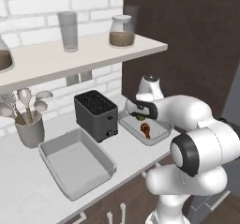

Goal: Place one lime and one chicken drumstick in each tupperware on the nearby counter, to pack two identical lunches.

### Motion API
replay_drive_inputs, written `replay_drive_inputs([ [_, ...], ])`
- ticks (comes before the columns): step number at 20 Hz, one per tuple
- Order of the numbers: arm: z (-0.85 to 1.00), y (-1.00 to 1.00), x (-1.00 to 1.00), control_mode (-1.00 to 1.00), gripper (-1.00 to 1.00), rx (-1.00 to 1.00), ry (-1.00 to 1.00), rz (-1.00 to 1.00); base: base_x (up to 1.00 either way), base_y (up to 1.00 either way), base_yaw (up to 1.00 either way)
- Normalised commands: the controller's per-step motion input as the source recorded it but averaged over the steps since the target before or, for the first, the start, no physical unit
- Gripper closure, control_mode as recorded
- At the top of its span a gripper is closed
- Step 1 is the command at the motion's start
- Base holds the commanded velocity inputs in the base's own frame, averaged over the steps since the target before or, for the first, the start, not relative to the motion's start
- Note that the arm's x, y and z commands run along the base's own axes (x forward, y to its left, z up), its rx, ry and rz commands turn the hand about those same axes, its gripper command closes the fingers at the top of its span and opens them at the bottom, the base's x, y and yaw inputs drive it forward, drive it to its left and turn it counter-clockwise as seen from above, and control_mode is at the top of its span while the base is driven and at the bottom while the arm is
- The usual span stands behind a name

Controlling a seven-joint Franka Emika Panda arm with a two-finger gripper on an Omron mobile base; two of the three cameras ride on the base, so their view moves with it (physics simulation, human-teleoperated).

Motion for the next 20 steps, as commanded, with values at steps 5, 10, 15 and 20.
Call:
replay_drive_inputs([
  [5, 0.0, 0.0, 0.0, -1.0, -1.0, 0.0, 0.0, 0.0, 0.0, 0.0, 0.0],
  [10, 0.01, 0.0, -0.23, -1.0, -1.0, 0.0, 0.0, 0.02, 0.0, 0.0, 0.0],
  [15, 0.01, -0.01, -0.98, -1.0, -1.0, 0.0, 0.0, 0.05, 0.0, 0.0, 0.0],
  [20, 0.12, -0.01, -1.0, -1.0, -1.0, 0.0, 0.0, 0.06, 0.0, 0.0, 0.0],
])
